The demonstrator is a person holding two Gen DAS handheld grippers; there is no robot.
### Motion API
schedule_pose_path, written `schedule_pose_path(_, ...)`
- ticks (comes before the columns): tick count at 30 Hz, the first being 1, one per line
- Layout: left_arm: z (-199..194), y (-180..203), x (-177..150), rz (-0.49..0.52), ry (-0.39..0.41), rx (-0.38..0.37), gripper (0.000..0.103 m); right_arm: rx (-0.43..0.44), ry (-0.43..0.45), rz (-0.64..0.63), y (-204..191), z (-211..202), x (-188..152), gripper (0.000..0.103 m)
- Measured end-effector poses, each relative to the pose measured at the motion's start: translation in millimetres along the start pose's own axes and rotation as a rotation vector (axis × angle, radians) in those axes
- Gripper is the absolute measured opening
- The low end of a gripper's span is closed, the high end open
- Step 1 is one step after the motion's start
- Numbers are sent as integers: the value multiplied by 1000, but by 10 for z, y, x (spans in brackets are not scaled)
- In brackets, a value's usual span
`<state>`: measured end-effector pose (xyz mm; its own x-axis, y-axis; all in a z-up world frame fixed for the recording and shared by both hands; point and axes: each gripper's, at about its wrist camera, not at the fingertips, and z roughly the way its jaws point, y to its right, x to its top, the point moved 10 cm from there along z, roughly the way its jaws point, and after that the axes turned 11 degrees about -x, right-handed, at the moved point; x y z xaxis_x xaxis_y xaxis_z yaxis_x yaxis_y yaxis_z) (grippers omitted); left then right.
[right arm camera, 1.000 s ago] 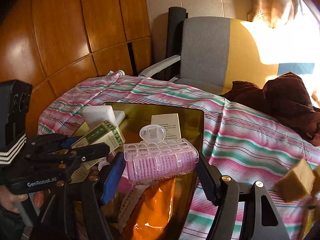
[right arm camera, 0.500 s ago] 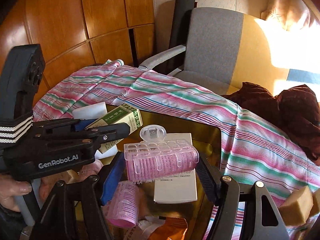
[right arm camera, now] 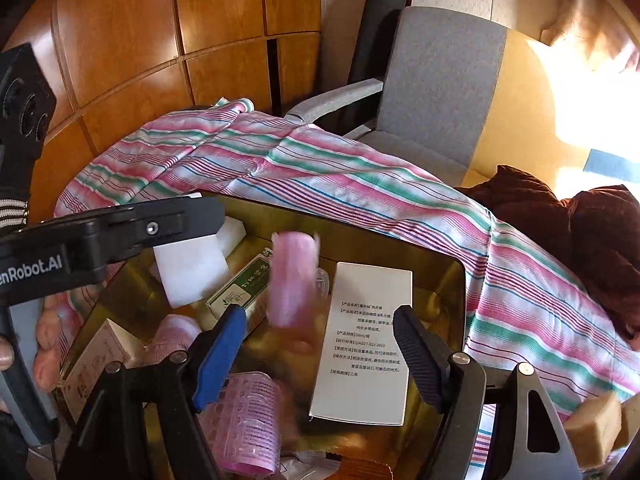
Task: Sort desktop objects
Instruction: 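Move both open tools back over the remaining pile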
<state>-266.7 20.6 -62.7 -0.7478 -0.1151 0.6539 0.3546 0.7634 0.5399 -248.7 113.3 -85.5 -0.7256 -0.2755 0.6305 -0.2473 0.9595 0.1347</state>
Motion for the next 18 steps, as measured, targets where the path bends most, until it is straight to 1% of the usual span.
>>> schedule_pose_path(1, -40, 27, -3, 7, 8, 3, 40, 4, 3, 16, 31, -29, -4, 82)
schedule_pose_path(4, -148, 116, -33, 21, 28, 0, 45, 24, 39, 73, 150, -188, -26, 84)
schedule_pose_path(7, -257, 232, -103, 39, 46, -8, 47, 28, 129, 141, 338, -478, -77, 84)
schedule_pose_path(8, -297, 287, -134, 49, 56, -12, 47, 18, 163, 165, 426, -585, -108, 84)
schedule_pose_path(9, -335, 356, -173, 64, 65, -18, 48, -9, 193, 194, 546, -689, -164, 84)
schedule_pose_path(11, -387, 536, -276, 112, 75, -28, 51, -72, 240, 261, 811, -863, -335, 88)
schedule_pose_path(12, -401, 653, -341, 143, 77, -37, 53, -83, 248, 297, 933, -922, -445, 88)
schedule_pose_path(13, -410, 778, -411, 174, 79, -50, 54, -76, 242, 332, 1041, -952, -571, 88)
schedule_pose_path(15, -412, 1040, -562, 230, 79, -81, 57, -60, 211, 411, 1259, -971, -857, 88)
schedule_pose_path(16, -397, 1187, -646, 251, 74, -110, 59, -58, 195, 449, 1365, -975, -1009, 89)
schedule_pose_path(18, -365, 1483, -819, 292, 61, -171, 60, -49, 179, 497, 1526, -1007, -1313, 89)
